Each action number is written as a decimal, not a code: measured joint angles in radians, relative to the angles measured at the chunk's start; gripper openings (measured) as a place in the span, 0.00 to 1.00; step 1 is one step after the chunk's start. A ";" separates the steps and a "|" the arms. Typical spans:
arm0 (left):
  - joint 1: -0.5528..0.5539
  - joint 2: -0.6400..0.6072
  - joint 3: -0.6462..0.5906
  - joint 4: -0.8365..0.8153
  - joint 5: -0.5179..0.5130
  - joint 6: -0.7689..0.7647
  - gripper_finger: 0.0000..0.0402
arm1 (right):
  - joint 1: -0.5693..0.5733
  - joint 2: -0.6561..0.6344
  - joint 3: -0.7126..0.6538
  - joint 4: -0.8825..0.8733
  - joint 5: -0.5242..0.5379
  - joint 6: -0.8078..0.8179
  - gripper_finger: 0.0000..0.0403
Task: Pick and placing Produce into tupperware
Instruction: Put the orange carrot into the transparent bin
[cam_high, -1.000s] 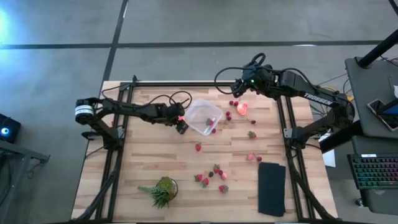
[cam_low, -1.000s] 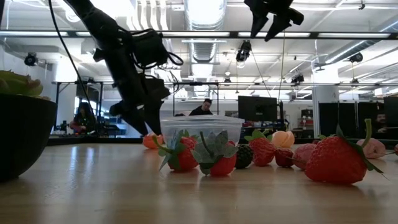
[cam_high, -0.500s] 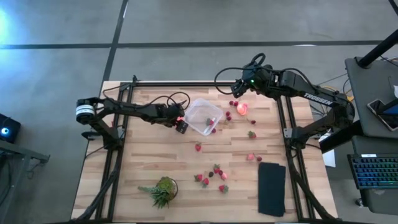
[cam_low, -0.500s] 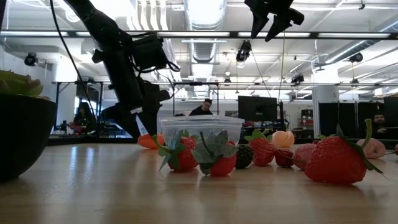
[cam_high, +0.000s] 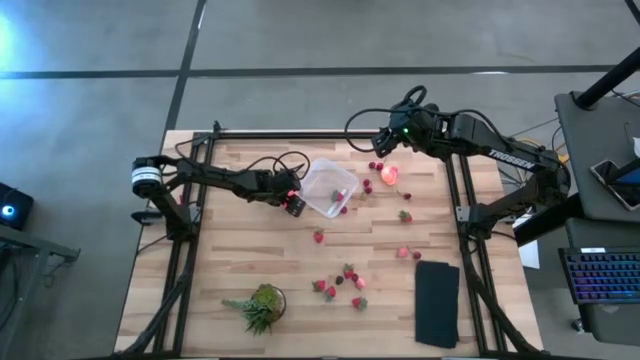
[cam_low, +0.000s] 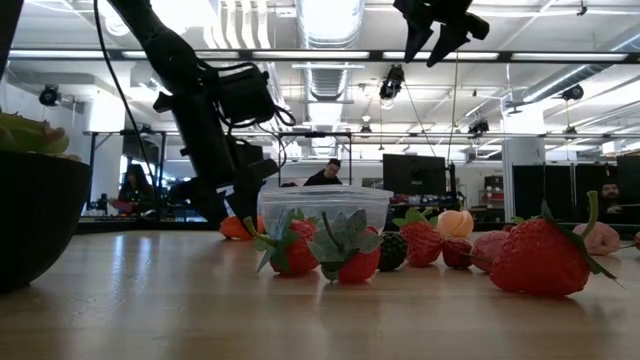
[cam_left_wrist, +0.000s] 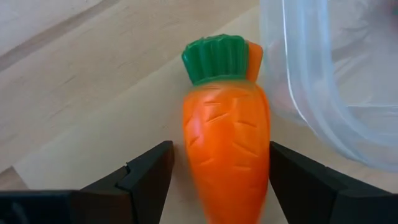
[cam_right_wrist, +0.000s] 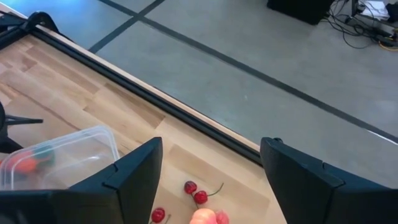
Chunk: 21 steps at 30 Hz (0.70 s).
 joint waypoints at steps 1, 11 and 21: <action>0.000 -0.002 0.000 0.000 -0.003 0.000 0.60 | 0.000 0.000 0.000 -0.001 0.000 0.000 0.65; 0.002 -0.007 -0.002 -0.001 -0.035 0.045 0.44 | 0.000 0.000 0.000 -0.003 0.000 0.000 0.65; 0.002 -0.072 -0.003 -0.165 -0.063 0.096 0.35 | -0.001 0.000 -0.001 -0.002 0.000 0.000 0.66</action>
